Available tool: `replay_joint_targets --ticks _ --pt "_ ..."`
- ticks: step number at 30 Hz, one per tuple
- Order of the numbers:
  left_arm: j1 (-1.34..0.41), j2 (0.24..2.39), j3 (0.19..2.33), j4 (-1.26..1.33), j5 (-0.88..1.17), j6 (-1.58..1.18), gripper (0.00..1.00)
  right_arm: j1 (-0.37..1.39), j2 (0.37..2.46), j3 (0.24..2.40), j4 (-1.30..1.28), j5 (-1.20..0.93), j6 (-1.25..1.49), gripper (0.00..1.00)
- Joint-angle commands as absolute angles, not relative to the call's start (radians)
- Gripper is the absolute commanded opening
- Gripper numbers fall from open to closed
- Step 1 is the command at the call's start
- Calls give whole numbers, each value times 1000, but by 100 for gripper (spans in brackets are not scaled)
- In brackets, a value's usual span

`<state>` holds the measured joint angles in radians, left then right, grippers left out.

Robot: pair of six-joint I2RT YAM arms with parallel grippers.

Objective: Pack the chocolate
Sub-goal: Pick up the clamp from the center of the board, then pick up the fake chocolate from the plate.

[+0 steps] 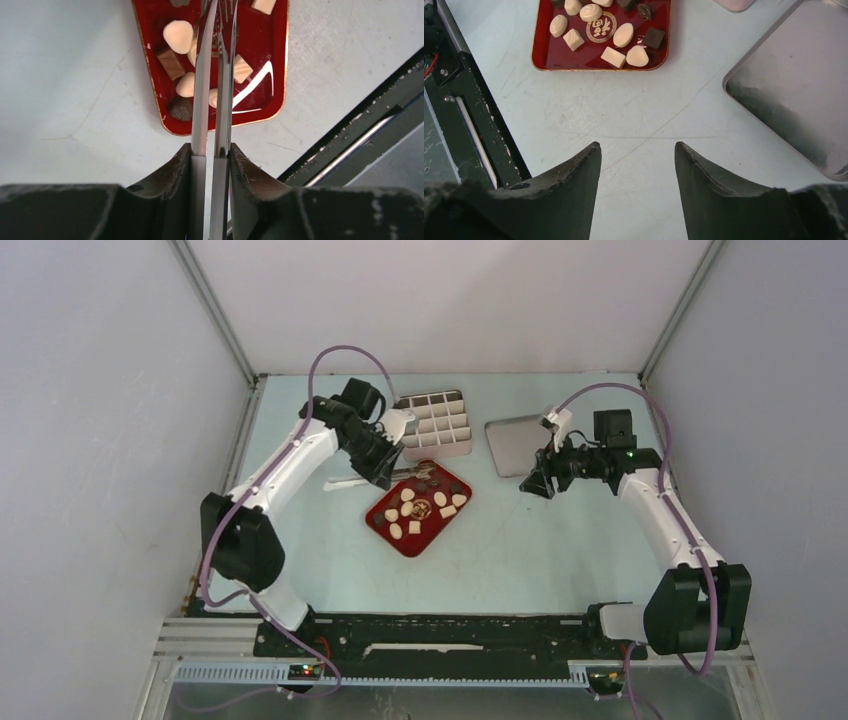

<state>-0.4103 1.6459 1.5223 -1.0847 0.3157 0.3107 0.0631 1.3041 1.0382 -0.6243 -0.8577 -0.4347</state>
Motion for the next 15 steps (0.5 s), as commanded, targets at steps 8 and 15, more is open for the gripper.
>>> replay_joint_targets --ticks 8,15 --pt "-445 1670 1557 -1141 386 234 42 65 1321 1040 -608 -851 -471 59" --pt "-496 1722 1568 -1127 334 194 47 66 1329 1040 -618 -848 -483 59"
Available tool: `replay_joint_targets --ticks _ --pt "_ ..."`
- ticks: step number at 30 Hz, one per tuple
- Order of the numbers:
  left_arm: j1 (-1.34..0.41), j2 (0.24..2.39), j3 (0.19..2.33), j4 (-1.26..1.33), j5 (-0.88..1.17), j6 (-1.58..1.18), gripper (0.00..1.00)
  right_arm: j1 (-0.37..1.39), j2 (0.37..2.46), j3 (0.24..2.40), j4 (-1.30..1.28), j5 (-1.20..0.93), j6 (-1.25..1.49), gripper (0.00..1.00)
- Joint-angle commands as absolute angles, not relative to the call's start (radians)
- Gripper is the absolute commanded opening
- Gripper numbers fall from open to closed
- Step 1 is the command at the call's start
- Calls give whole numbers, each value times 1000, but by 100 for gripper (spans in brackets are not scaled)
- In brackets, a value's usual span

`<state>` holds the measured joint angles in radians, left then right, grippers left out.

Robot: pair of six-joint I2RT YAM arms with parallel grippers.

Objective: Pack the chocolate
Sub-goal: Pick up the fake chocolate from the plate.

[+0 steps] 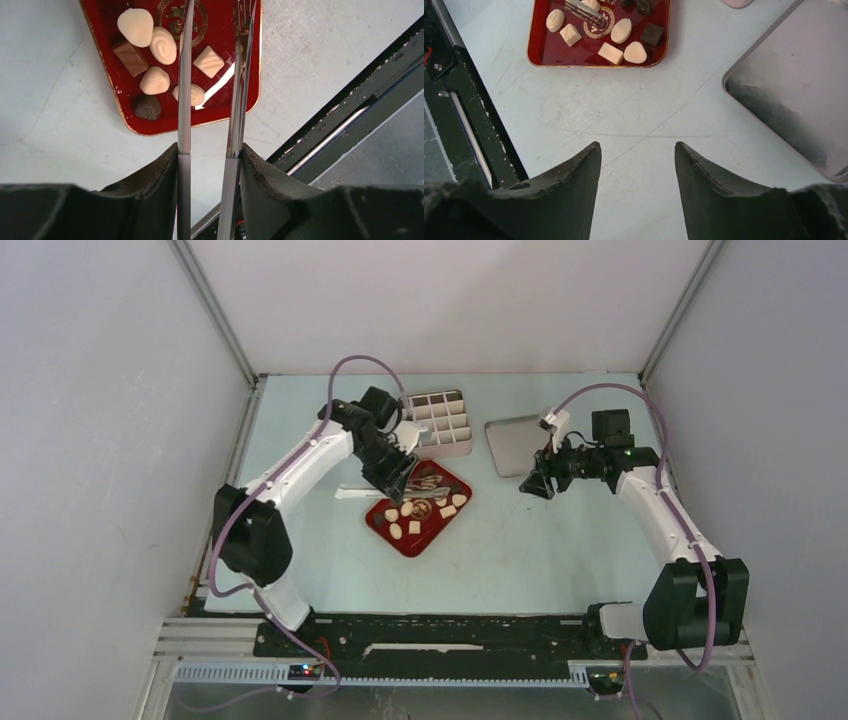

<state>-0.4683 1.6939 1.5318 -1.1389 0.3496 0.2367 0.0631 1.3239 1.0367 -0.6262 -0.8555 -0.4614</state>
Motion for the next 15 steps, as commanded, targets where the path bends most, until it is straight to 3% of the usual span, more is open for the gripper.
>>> replay_joint_targets --ticks 1,15 --pt "-498 1732 1574 -1130 331 189 47 66 1328 1039 -619 -848 -483 59" --pt "-509 1805 1615 -1114 290 156 47 66 1343 1040 -632 -856 -495 58"
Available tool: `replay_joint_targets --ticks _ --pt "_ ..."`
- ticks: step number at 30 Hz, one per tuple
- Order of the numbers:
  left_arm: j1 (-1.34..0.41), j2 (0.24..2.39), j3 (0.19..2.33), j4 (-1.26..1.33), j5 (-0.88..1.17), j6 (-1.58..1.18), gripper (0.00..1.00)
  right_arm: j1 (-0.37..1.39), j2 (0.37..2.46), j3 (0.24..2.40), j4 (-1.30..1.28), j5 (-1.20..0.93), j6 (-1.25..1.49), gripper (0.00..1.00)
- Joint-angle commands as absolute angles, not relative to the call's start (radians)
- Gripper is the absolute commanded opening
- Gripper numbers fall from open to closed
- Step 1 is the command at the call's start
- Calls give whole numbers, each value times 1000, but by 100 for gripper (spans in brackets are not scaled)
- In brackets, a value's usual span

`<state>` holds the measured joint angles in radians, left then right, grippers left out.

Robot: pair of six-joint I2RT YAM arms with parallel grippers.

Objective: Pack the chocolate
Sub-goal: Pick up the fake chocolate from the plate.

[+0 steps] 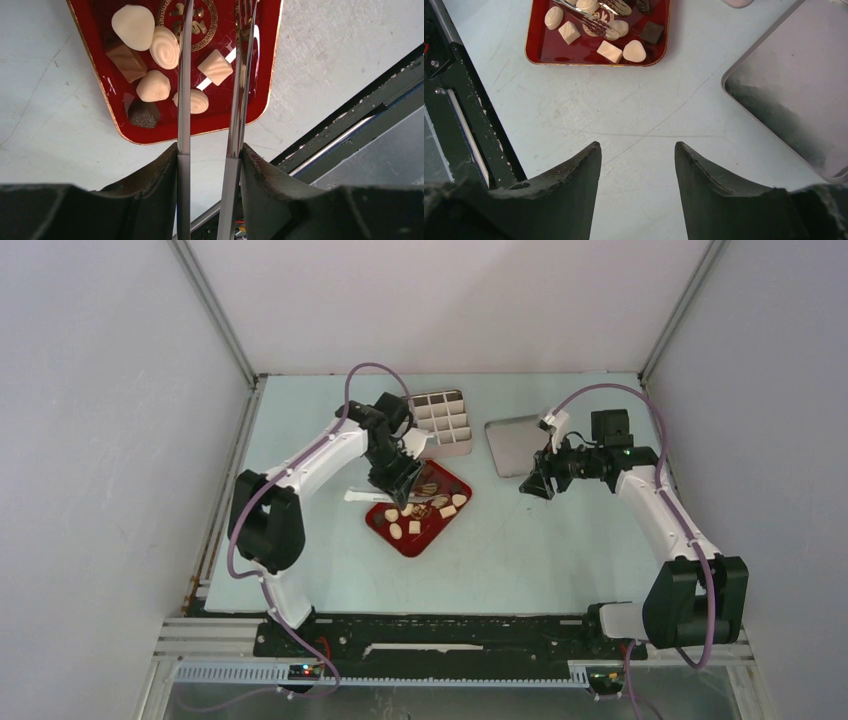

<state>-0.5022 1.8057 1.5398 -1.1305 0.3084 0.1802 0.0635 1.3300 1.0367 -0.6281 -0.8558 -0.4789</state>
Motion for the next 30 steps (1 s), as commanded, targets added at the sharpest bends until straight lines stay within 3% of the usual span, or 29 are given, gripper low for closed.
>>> replay_joint_targets --ticks 1,21,30 --pt "-510 1809 1619 -1114 289 155 47 66 1344 1040 -632 -856 -494 58" --pt "-512 1812 1604 -1189 259 185 48 68 1345 1040 -642 -865 -499 58" --pt "-512 1850 1638 -1166 264 181 42 67 1344 1040 -643 -867 -499 58"
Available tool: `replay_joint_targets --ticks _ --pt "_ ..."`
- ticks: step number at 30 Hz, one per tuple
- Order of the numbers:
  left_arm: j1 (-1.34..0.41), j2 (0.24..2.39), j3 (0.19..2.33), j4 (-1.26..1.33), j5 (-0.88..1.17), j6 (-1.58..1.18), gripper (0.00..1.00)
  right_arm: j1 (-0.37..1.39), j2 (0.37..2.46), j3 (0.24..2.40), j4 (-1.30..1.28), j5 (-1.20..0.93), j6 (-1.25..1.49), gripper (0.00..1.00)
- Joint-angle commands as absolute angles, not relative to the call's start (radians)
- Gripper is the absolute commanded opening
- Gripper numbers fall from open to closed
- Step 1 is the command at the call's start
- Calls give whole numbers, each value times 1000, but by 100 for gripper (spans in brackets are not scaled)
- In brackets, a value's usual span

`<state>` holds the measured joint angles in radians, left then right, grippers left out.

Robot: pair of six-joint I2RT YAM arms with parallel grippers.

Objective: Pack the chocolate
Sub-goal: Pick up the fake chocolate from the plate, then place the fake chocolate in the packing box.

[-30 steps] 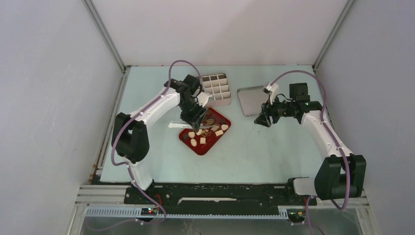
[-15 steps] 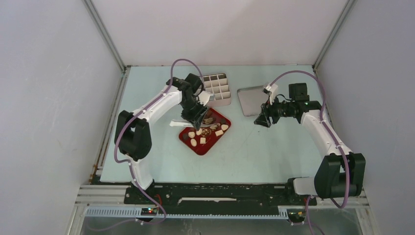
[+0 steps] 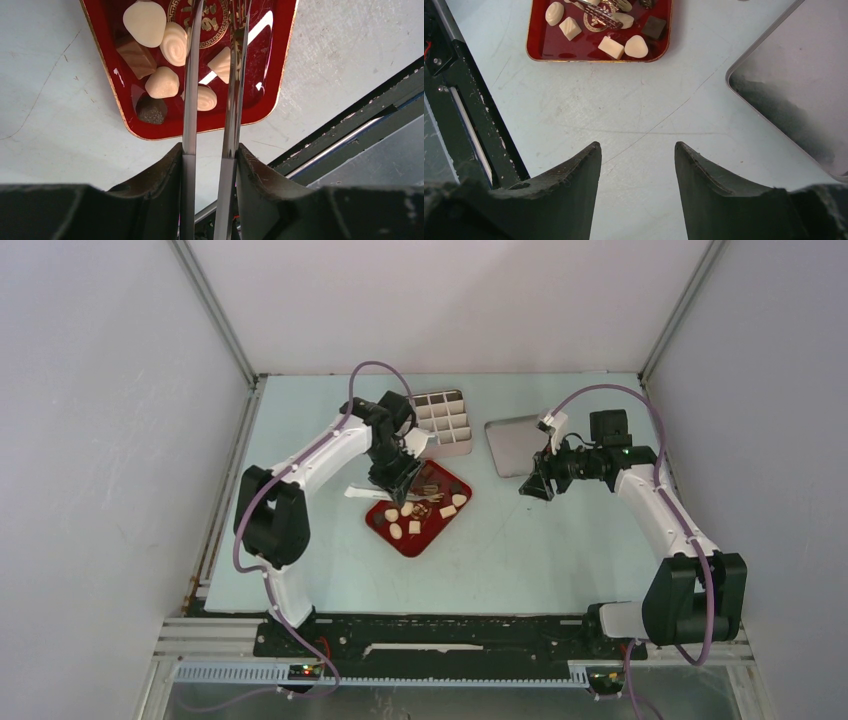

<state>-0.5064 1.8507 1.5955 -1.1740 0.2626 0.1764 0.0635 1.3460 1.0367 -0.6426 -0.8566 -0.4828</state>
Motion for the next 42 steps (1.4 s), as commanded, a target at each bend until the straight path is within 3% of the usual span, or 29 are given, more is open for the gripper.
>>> replay_joint_targets --ticks 1,8,10,19,23,34,42 --pt "-512 1855 1643 -1167 271 183 41 67 1345 1039 -643 -867 -499 58" --pt "-512 1823 1650 -1183 323 260 5 59 1346 1039 -644 -867 -499 58" --pt "-511 1798 1648 -1180 323 284 0 58 1349 1040 -643 -865 -501 58" --pt "-467 1749 1710 -1212 357 321 0 62 1359 1040 -644 -864 -504 57" --pt "-399 1774 1810 -1205 335 271 5 62 1361 1040 -644 -864 -508 57" --pt "-246 1955 2199 -1227 370 169 21 62 1374 1039 -648 -858 -513 57" --pt "-208 2130 2344 -1149 337 148 21 57 1376 1040 -646 -848 -508 57"
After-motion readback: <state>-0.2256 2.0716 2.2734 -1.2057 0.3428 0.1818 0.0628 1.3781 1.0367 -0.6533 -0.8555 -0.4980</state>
